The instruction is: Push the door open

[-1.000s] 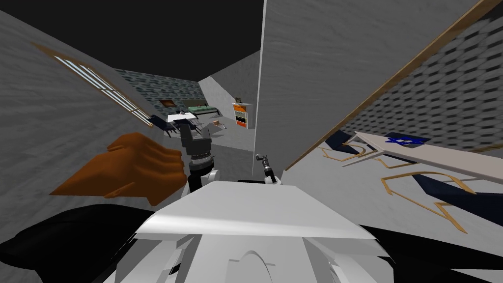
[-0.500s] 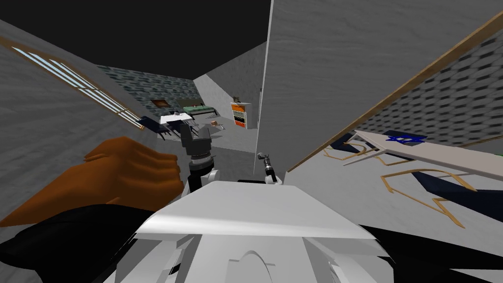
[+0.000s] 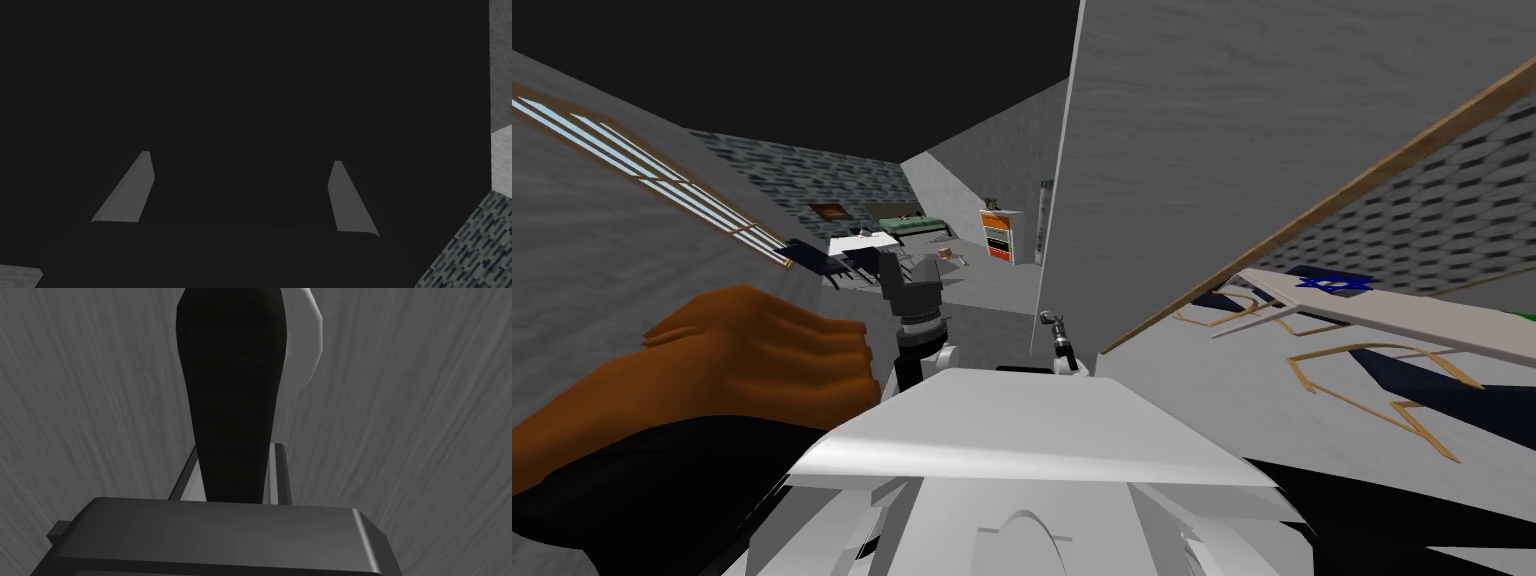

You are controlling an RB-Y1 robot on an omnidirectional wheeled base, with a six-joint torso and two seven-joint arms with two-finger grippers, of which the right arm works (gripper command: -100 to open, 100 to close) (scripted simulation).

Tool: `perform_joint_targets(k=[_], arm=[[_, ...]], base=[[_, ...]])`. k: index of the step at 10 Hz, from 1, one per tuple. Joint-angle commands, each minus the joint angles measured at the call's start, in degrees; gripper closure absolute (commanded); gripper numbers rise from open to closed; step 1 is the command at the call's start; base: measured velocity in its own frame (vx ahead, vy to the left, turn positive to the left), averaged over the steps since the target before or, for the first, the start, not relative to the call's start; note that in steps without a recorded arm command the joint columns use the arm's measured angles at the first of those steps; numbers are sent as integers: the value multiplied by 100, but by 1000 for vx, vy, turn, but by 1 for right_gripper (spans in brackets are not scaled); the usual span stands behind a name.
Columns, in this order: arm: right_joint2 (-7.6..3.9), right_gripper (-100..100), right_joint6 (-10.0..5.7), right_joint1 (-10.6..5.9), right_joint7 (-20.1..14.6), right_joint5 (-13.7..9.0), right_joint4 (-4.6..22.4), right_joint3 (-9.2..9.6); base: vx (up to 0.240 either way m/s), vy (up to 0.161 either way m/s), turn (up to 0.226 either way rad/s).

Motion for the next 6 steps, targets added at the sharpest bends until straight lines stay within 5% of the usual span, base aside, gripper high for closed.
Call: perform_joint_targets(k=[1, 6], arm=[[-48, 100, -105, -82, 17, -49, 94, -108], [-5, 100, -125, -104, 113, -187, 129, -404]], base=[[161, 129, -58], [190, 121, -65]])
